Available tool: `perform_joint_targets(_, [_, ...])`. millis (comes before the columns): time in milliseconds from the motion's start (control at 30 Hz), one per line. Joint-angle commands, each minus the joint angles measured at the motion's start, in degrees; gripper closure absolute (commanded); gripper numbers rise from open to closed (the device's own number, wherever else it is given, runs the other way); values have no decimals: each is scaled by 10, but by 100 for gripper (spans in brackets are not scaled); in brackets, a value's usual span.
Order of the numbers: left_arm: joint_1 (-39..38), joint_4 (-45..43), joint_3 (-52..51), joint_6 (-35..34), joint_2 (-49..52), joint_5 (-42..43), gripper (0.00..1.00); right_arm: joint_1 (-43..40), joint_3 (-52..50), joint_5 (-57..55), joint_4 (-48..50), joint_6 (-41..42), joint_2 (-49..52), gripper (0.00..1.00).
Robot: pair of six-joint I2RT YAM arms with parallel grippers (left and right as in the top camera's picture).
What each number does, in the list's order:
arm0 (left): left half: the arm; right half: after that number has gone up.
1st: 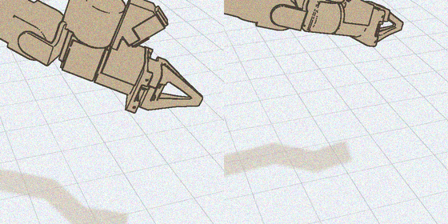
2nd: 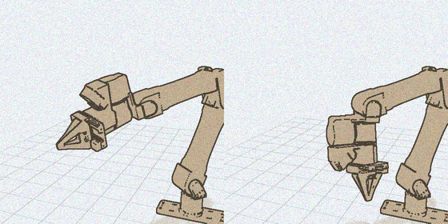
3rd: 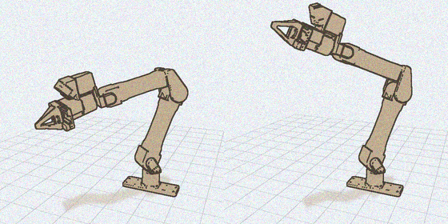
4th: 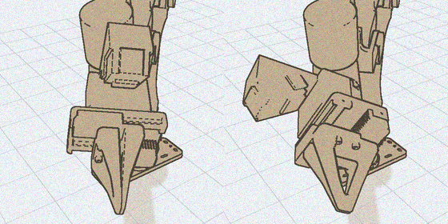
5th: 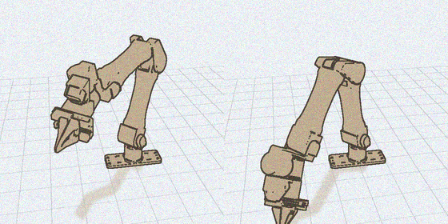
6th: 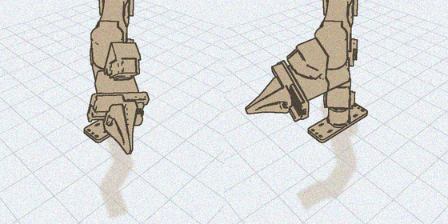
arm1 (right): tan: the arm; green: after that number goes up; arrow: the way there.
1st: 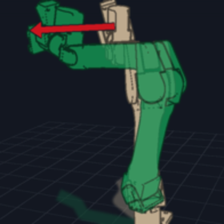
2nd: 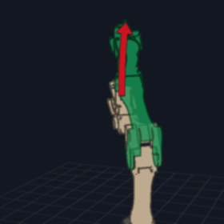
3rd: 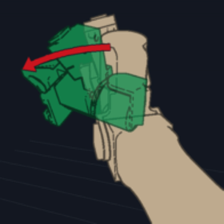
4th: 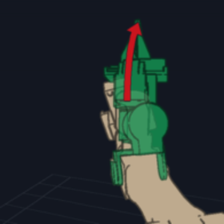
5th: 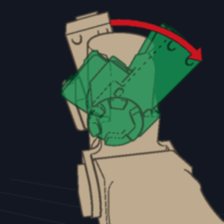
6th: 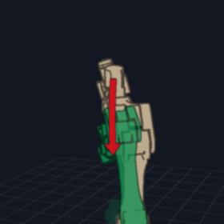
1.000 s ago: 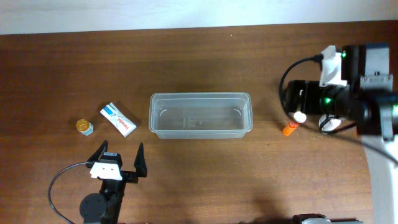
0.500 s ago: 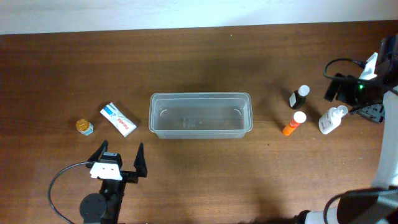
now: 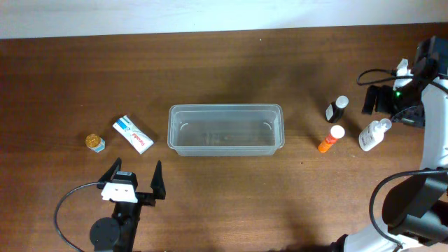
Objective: Pack container
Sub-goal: 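Move the right gripper over the white pump bottle and grasp it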
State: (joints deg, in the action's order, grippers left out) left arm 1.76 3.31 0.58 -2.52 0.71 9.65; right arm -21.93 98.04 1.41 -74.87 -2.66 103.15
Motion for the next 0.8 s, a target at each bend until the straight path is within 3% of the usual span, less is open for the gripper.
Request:
perform_joint_targets(0, [3,4,-1,11,-4,0,1,-3,9,-8,15,-30,9,2])
perform_joint_targets(500, [3,4,-1,11,-4,0,1,-3,-8,-10,22,-68,99,1])
perform_joint_targets(767, [3,4,-1,11,-4,0,1,-6,-17,-15,-5,-68,111,18])
